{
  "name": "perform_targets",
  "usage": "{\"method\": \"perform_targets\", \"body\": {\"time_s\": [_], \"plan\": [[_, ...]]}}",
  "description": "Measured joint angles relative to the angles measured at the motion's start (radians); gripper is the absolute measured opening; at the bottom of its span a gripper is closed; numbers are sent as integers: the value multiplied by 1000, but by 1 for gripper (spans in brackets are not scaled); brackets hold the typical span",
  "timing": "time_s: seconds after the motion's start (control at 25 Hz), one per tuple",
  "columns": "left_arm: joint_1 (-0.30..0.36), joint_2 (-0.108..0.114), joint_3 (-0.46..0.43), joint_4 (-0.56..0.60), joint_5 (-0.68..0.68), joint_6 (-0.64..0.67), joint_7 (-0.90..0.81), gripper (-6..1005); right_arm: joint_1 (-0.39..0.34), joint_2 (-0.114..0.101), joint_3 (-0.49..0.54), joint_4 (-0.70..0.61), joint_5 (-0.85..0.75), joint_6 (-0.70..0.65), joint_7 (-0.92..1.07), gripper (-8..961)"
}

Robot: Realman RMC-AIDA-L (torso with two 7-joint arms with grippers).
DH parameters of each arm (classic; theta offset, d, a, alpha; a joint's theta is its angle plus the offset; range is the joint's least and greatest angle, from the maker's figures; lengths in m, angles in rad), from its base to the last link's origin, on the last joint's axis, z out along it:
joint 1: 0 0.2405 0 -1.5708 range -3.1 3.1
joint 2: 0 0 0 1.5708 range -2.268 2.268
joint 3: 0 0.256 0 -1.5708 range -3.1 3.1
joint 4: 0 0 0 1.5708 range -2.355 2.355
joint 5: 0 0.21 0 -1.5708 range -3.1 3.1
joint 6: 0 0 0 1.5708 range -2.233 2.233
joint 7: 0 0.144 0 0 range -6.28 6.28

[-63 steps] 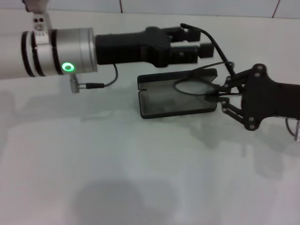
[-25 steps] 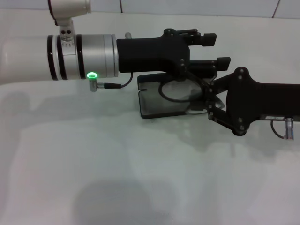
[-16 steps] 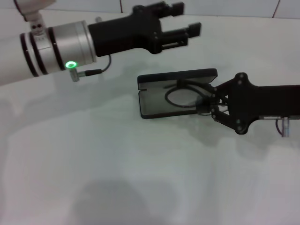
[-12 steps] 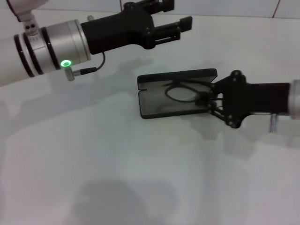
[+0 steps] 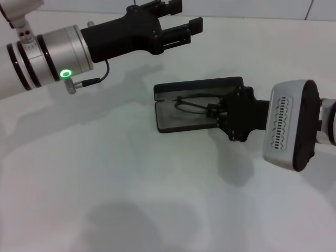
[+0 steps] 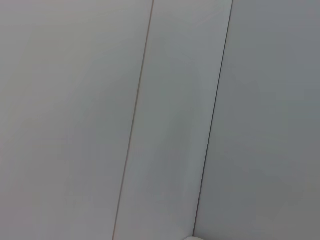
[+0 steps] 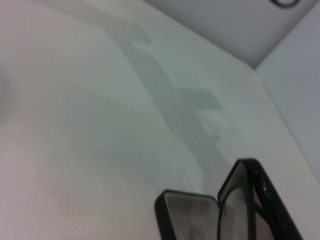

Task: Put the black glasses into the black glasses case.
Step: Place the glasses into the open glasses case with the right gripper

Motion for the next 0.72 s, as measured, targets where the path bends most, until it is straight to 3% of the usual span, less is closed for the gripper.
{"method": "perform_targets", "body": {"time_s": [0.44,0.72], "plan": [[-20,-1,9,0,1,-28,-6,755,18,0,-64,59,-16,157,17,101],[-22,-4,9,-1,2,-35,-6,755,26,-3,-106,57,-37,173,9,102]]}}
